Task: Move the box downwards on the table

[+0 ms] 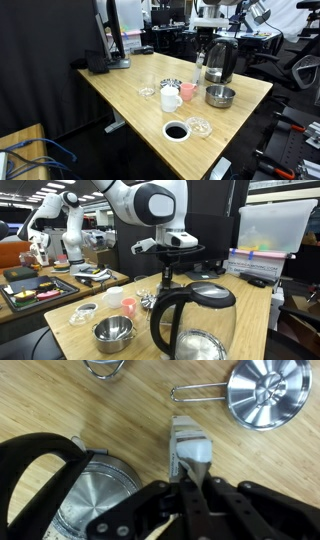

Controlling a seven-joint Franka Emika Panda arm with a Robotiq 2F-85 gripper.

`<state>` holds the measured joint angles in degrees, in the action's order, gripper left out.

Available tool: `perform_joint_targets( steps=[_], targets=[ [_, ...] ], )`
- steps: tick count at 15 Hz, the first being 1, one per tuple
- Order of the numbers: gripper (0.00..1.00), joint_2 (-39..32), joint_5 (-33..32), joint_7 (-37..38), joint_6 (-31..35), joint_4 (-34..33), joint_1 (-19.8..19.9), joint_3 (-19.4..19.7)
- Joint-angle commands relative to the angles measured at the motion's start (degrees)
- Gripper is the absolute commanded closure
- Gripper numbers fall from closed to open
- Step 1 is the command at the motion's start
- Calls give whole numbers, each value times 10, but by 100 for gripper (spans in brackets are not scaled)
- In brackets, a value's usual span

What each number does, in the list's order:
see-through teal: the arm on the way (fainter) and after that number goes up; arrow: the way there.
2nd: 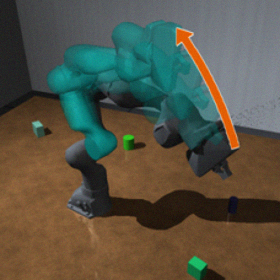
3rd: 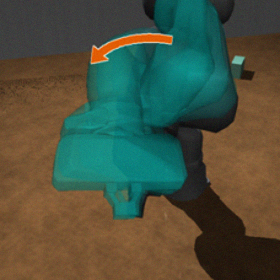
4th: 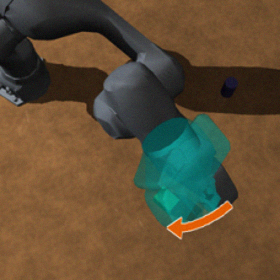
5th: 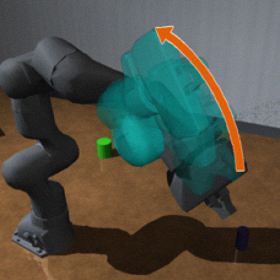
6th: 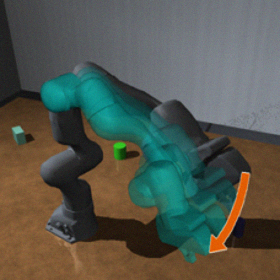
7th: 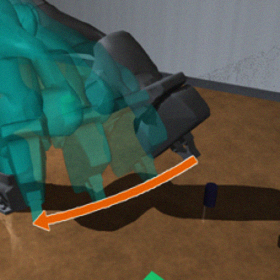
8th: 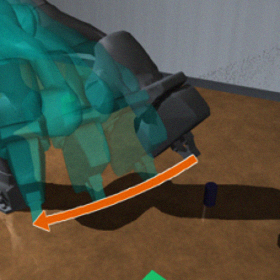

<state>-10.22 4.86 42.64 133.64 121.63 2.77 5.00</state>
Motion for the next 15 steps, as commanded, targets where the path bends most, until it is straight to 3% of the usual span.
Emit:
perform_joint_targets(
  steps=[1, 7, 15],
  targets=[
    [99, 22, -33, 17, -2, 0, -14, 5],
    [99, 69, -84, 59, -49, -5, -29, -7],
    [99, 217, -40, 40, -218, -9, -51, -69]
  ],
)
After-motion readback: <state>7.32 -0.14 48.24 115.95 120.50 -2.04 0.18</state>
